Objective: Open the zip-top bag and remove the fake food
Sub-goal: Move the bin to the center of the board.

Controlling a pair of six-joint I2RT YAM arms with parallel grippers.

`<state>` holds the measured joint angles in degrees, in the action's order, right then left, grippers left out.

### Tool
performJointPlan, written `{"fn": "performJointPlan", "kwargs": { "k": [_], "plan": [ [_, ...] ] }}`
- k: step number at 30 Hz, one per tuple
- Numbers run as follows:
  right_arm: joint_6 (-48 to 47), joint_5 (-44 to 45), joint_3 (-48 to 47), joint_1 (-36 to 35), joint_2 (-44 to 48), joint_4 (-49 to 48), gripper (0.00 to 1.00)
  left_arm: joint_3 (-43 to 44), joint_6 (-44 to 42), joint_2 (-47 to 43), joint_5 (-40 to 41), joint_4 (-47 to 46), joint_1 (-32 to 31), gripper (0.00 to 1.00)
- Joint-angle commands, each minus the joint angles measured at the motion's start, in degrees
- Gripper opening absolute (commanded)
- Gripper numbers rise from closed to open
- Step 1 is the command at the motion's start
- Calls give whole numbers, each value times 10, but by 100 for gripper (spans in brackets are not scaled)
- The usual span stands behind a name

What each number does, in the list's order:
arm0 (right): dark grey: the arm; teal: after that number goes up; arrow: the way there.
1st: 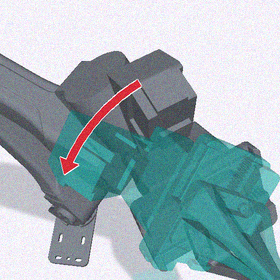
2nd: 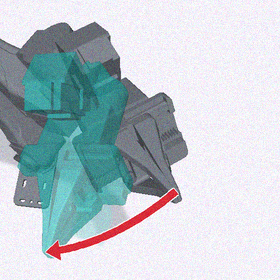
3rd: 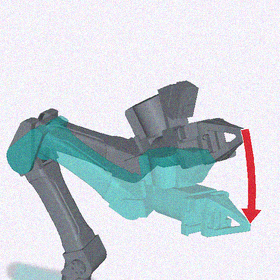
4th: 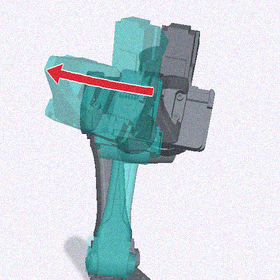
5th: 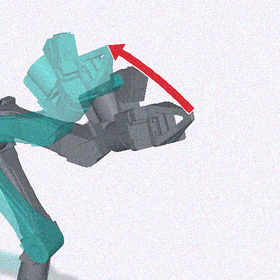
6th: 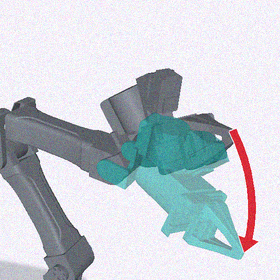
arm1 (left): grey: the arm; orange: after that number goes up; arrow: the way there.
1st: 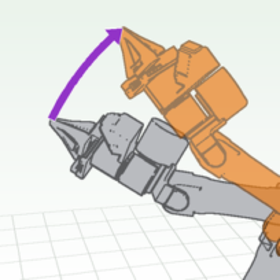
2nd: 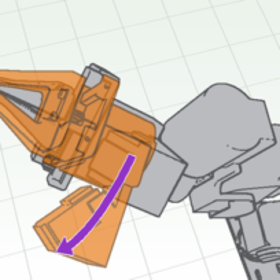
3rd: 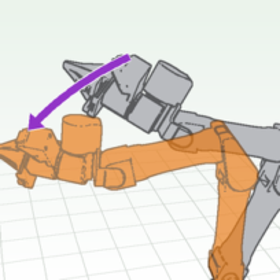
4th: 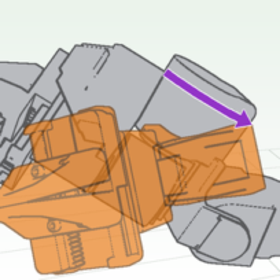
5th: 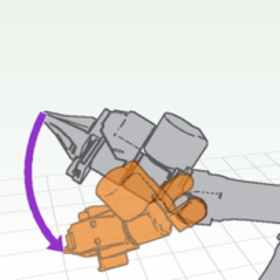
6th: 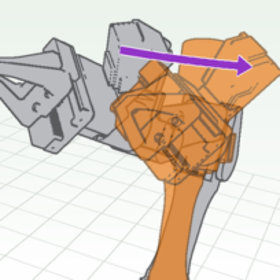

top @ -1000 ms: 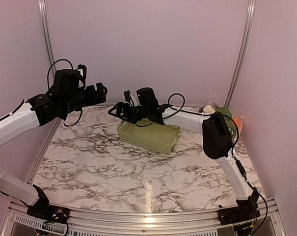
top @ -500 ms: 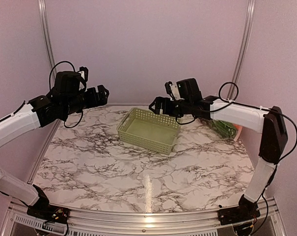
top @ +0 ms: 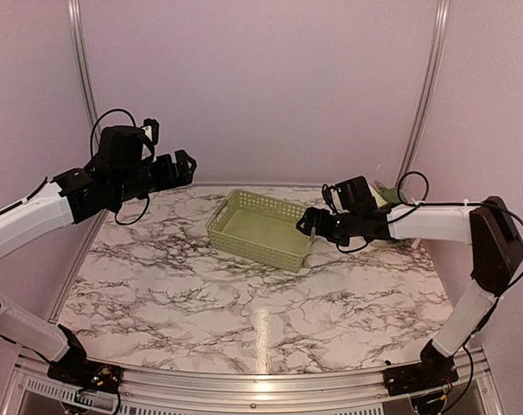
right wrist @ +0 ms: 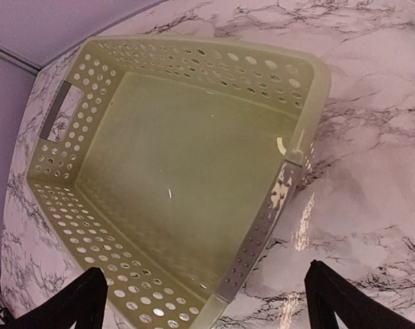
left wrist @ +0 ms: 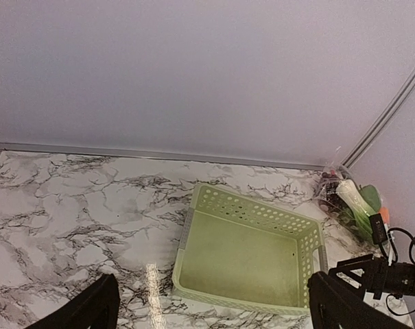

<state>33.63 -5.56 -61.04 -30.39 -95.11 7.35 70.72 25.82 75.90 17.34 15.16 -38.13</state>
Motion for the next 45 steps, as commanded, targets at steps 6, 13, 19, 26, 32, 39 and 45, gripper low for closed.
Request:
{"fn": "performJointPlan", "kwargs": {
  "k": [6,13,19,26,32,39,45],
  "plan": [
    [49,-81,-29,5,-89,-130,99,-9,8,5,-16,-13,2,99],
    [34,-96,-129,6,-191,-172,99,-17,17,-5,-27,-8,2,99],
    [33,-108,-230,6,-264,-177,99,-28,23,-8,-24,-3,2,99],
    [76,-144,-324,5,-347,-204,99,-30,24,-8,-23,-2,2,99],
    [28,-94,-343,12,-336,-144,99,-33,23,-8,-25,-1,2,99],
    [-35,-37,-307,59,-257,-87,99,-34,20,-7,-32,-6,2,99],
    [-82,12,-285,152,-199,-42,99,-32,17,0,-42,-13,3,99]
  ]
}}
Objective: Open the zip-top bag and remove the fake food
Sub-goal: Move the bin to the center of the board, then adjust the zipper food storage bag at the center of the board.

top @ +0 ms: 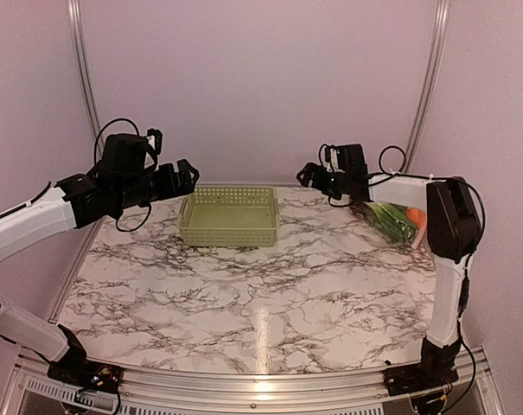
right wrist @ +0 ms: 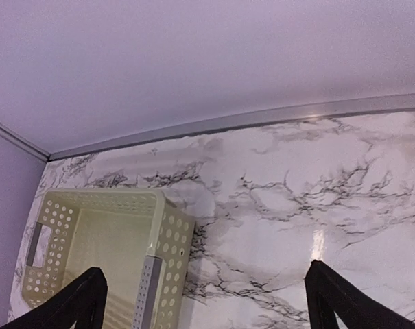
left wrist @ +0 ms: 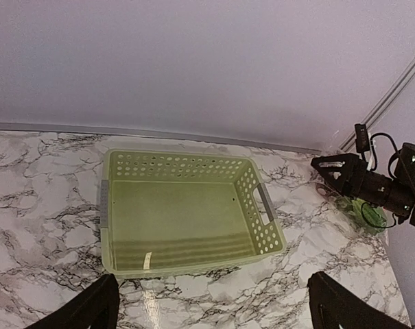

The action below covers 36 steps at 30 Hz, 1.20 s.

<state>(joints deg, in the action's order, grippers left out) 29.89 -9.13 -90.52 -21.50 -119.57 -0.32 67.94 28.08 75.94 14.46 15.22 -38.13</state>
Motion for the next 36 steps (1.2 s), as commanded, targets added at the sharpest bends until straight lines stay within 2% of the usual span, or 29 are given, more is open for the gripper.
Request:
{"fn": "performJointPlan", "kwargs": {
  "k": [1,12,22,30,32,36],
  "plan": [
    [-51,52,11,81,49,34,99,-3,-6,1,-15,-15,3,99],
    [-69,49,-71,252,-5,22,99,21,-16,11,-25,-1,3,99],
    [-72,68,-177,304,-112,43,99,35,-24,11,-28,17,4,99],
    [-70,19,-183,318,-130,95,99,40,-33,12,-22,25,6,99],
    [-63,-11,-164,318,-118,103,99,42,-34,16,-25,23,6,99],
    [-34,-53,-64,313,-61,83,99,42,-34,24,-31,16,7,99]
  ]
}}
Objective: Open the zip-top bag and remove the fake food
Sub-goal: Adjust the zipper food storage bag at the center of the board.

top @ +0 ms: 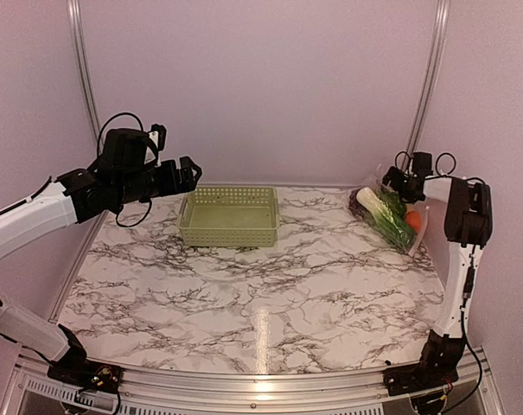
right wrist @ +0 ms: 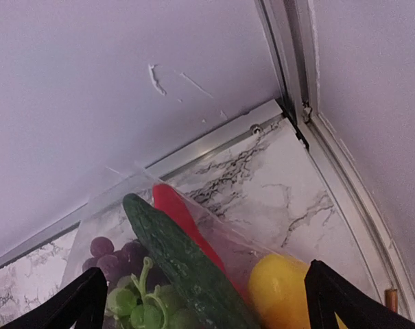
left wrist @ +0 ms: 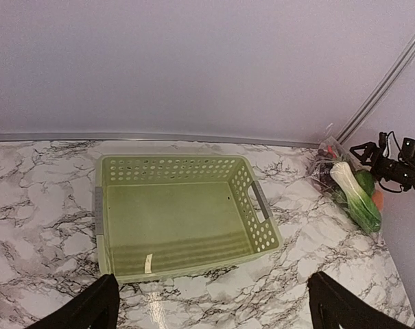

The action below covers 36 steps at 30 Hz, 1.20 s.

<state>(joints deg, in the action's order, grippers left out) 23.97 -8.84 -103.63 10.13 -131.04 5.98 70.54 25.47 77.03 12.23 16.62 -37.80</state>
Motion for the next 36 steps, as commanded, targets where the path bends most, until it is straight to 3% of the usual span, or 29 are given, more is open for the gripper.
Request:
{"fn": "performJointPlan", "kwargs": {
  "k": [1,11,17,22,32,36],
  "plan": [
    [34,-60,94,-7,77,15,99,17,-8,14,-12,0,4,99],
    [126,-109,360,-86,261,-103,99,14,-5,34,-27,-11,4,99],
    [208,-73,502,-258,353,-165,98,11,-3,43,-30,-20,4,99],
    [199,-15,522,-321,420,-134,99,12,2,54,-43,-27,4,99],
    [72,19,523,-329,492,12,97,-9,4,63,-99,-68,4,99],
    [2,71,540,-382,533,37,94,-15,15,71,-109,-78,4,99]
  ]
}}
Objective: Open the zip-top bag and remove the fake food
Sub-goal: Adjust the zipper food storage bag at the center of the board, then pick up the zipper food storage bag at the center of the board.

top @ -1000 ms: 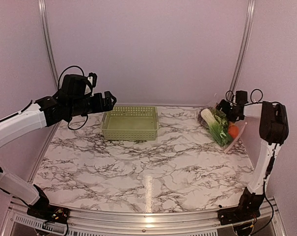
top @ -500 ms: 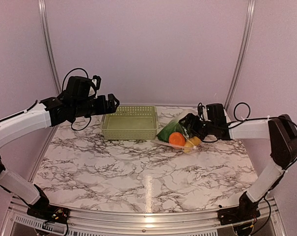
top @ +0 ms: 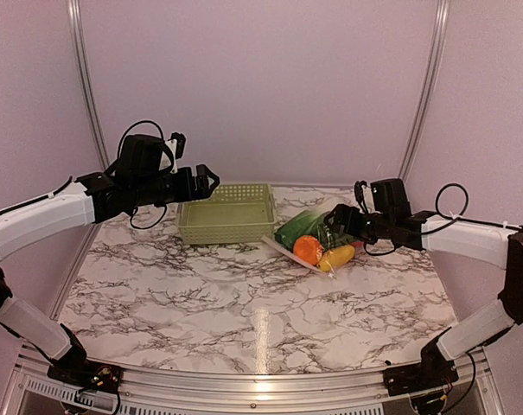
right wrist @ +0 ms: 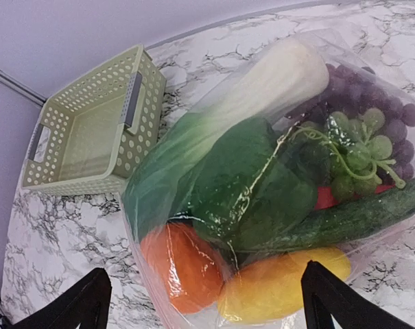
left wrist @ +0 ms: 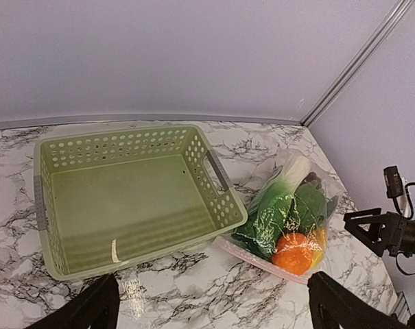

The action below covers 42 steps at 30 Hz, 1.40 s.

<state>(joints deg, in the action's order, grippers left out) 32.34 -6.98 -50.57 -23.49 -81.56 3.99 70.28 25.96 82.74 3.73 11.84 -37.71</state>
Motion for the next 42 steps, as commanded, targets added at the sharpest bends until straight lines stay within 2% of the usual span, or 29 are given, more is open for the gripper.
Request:
{"fn": "performJointPlan", "kwargs": {
  "k": [1,9,17,31,40,42],
  "plan": [
    [-90,75,10,-70,44,72,93,-13,13,18,-26,-30,4,99],
    [-149,212,38,-209,72,120,71,-24,35,29,-35,-49,4,99],
    [-198,278,-5,-268,-13,156,48,-27,40,27,-32,-48,4,99],
    [-217,396,-70,-317,-142,219,39,-45,45,8,-18,-48,4,99],
    [-209,477,-94,-320,-185,243,37,-42,34,14,-19,-56,4,99],
    [-212,485,-101,-320,-196,244,34,-42,28,16,-24,-63,4,99]
  ]
}}
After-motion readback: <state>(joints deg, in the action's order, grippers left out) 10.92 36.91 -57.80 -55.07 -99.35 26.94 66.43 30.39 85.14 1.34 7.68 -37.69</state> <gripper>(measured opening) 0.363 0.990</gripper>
